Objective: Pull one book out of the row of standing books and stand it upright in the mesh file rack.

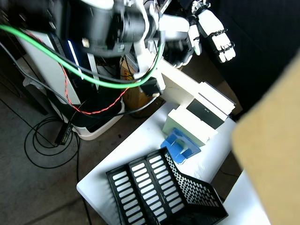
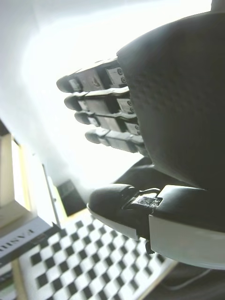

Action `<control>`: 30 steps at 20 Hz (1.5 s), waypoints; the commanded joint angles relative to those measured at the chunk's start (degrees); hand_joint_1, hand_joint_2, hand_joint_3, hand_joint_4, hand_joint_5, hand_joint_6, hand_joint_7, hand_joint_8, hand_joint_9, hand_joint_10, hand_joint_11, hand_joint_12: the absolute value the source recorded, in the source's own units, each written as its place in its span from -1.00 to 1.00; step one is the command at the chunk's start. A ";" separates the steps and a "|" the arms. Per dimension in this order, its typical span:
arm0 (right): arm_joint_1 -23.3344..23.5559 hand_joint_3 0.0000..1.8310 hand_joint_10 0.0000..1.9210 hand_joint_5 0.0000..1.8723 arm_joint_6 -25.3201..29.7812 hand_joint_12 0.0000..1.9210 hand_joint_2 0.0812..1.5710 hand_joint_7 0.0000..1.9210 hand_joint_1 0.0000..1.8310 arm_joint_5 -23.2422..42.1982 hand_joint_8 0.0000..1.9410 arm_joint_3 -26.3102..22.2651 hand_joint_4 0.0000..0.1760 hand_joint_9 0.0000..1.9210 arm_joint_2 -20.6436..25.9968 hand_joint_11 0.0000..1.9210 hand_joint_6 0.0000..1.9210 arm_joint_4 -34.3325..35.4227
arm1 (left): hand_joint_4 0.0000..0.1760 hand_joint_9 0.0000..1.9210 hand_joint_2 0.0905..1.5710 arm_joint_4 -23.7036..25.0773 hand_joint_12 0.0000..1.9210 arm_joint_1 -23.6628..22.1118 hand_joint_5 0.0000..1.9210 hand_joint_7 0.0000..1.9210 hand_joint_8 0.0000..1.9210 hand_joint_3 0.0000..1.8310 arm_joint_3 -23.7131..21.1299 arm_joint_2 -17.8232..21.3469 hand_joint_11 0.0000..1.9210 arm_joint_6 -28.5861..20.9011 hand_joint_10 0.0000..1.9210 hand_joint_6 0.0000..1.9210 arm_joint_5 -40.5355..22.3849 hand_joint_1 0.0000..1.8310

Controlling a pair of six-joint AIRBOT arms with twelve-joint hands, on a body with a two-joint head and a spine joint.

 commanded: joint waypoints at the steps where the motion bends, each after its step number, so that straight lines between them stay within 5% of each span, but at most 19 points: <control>1: 0.66 -0.99 0.83 -0.09 0.25 1.00 0.54 -0.28 0.32 -0.78 0.71 -0.19 -1.00 -0.39 0.51 -0.36 0.07 0.70 | -0.26 -1.00 0.85 -0.22 -1.00 -0.45 -0.97 -1.00 -1.00 -0.99 0.41 0.04 -1.00 -0.13 -1.00 -0.99 -6.92 -0.56; 6: 3.52 -0.99 0.83 -0.09 5.19 1.00 0.54 -0.28 0.32 -1.45 0.72 -0.20 -1.00 -0.39 2.20 -0.36 0.08 -3.83 | -0.76 -1.00 0.78 0.63 -1.00 -1.80 -0.92 -1.00 -1.00 -1.00 1.21 -0.51 -1.00 -0.07 -1.00 -0.98 -5.66 -0.32; 10: 6.12 -0.99 0.83 -0.09 9.19 1.00 0.54 -0.28 0.32 -1.46 0.72 -0.80 -1.00 -0.39 3.65 -0.36 0.08 -7.94 | -0.70 -1.00 0.85 1.19 -1.00 -2.66 -0.93 -1.00 -1.00 -0.99 1.59 -0.80 -1.00 -0.07 -1.00 -0.99 -5.10 -0.51; 14: 9.23 -0.99 0.83 -0.09 11.55 1.00 0.54 -0.28 0.32 -1.78 0.72 -1.59 -1.00 -0.39 5.99 -0.36 0.08 -10.84 | -0.32 -1.00 0.85 1.50 -1.00 -3.36 -0.98 -1.00 -1.00 -1.00 2.01 -1.16 -1.00 0.23 -1.00 -1.00 -4.56 -0.53; 17: 9.23 -0.99 0.83 -0.09 13.47 1.00 0.54 -0.28 0.32 -1.66 0.72 -1.46 -1.00 -0.39 6.41 -0.36 0.08 -12.56 | -0.21 -1.00 0.86 1.52 -1.00 -3.46 -0.96 -1.00 -1.00 -1.00 2.22 -1.39 -1.00 0.15 -1.00 -0.99 -4.28 -0.57; 19: 9.23 -0.99 0.83 -0.09 15.35 1.00 0.54 -0.28 0.32 -2.24 0.72 -1.25 -1.00 -0.39 6.60 -0.36 0.08 -14.23 | -0.37 -1.00 0.85 1.51 -1.00 -3.50 -0.94 -1.00 -1.00 -1.00 2.22 -1.39 -1.00 0.03 -1.00 -0.99 -4.25 -0.54; 24: 9.23 -1.00 0.83 -0.09 17.44 1.00 0.55 -0.28 0.32 -6.28 0.72 -0.13 -1.00 -0.39 8.08 -0.36 0.08 -14.98 | -0.31 -1.00 0.86 1.50 -1.00 -4.07 -0.97 -1.00 -1.00 -1.00 2.24 -1.43 -1.00 0.00 -1.00 -1.00 -4.10 -0.57; 25: 9.23 -1.00 0.68 -0.08 18.55 0.91 0.50 -0.13 0.33 -6.52 0.52 0.31 -1.00 -0.16 8.22 -0.18 0.07 -15.09 | -0.34 -1.00 0.86 1.55 -1.00 -4.25 -0.96 -1.00 -1.00 -1.00 2.25 -1.43 -1.00 0.00 -1.00 -1.00 -3.90 -0.56; 26: 9.23 -1.00 0.57 -0.19 19.62 0.83 0.50 -0.13 0.45 -6.65 0.40 0.78 -1.00 -0.19 8.29 -0.29 0.22 -15.11 | -0.38 -1.00 0.86 1.65 -1.00 -4.38 -0.96 -1.00 -1.00 -1.00 2.30 -1.43 -1.00 0.01 -1.00 -1.00 -3.72 -0.58; 27: 9.25 -1.00 0.58 -0.15 20.48 0.90 0.50 -0.09 0.36 -6.83 0.44 1.16 -1.00 -0.14 8.30 -0.25 0.16 -15.51 | -0.42 -1.00 0.86 1.69 -1.00 -4.41 -0.96 -1.00 -1.00 -1.00 2.32 -1.43 -1.00 0.01 -1.00 -1.00 -3.59 -0.61; 28: 9.32 -0.99 0.53 -0.15 21.12 0.96 0.53 -0.18 0.28 -7.18 0.46 1.36 -1.00 -0.28 8.32 -0.47 0.28 -16.12 | -0.37 -1.00 0.87 1.69 -1.00 -4.43 -0.96 -1.00 -1.00 -1.00 2.36 -1.45 -1.00 0.01 -1.00 -1.00 -3.49 -0.63; 29: 9.35 -0.99 0.62 -0.20 21.98 0.93 0.54 -0.21 0.42 -7.38 0.43 1.40 -1.00 -0.29 8.46 -0.46 0.34 -16.94 | -0.31 -1.00 0.86 1.69 -1.00 -4.48 -0.96 -1.00 -1.00 -1.00 2.40 -1.51 -1.00 0.01 -1.00 -1.00 -3.43 -0.63; 30: 9.53 -1.00 0.59 -0.15 23.06 0.91 0.53 -0.20 0.31 -7.46 0.47 1.40 -1.00 -0.29 8.71 -0.42 0.29 -18.06 | -0.37 -1.00 0.86 1.70 -1.00 -4.55 -0.95 -1.00 -1.00 -1.00 2.40 -1.54 -1.00 0.01 -1.00 -1.00 -3.36 -0.60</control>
